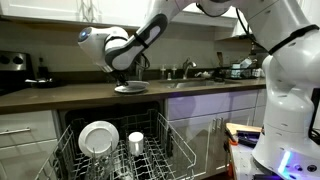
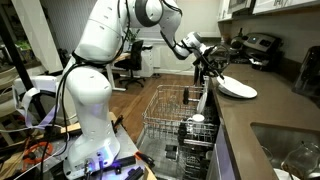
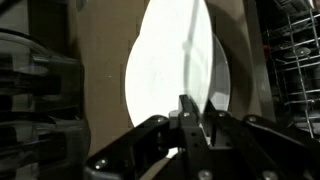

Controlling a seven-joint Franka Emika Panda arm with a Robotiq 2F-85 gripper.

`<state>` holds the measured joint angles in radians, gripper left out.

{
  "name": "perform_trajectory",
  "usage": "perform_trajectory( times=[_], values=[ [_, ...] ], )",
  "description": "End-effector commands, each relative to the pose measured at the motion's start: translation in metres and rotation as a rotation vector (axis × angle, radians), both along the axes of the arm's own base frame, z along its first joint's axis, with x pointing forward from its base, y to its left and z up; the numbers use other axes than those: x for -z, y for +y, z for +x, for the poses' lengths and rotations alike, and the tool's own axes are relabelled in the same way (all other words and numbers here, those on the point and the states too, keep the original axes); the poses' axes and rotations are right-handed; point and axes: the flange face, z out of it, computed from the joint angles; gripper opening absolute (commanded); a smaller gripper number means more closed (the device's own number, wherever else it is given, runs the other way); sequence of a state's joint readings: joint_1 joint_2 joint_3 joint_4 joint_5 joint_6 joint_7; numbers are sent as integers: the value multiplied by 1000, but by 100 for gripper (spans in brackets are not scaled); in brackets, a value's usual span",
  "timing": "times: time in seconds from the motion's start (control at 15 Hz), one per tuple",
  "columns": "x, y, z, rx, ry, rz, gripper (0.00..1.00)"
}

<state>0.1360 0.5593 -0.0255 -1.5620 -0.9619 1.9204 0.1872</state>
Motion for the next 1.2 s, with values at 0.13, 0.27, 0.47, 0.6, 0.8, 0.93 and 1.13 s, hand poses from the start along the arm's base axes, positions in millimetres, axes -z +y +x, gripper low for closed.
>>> perform_trajectory(
  times=[0.13, 0.27, 0.47, 0.6, 0.8, 0.93, 1.13],
  values=[
    [4, -1, 11, -40, -27, -23, 11],
    [5, -4, 14, -64, -29, -36, 2],
    [1, -12, 18, -86, -42, -54, 5],
    [4, -14, 20, -93, -47, -53, 6],
    [6, -14, 21, -96, -49, -50, 13],
    [8, -13, 21, -100, -49, -47, 16],
    [11, -12, 22, -101, -47, -46, 21]
  ],
)
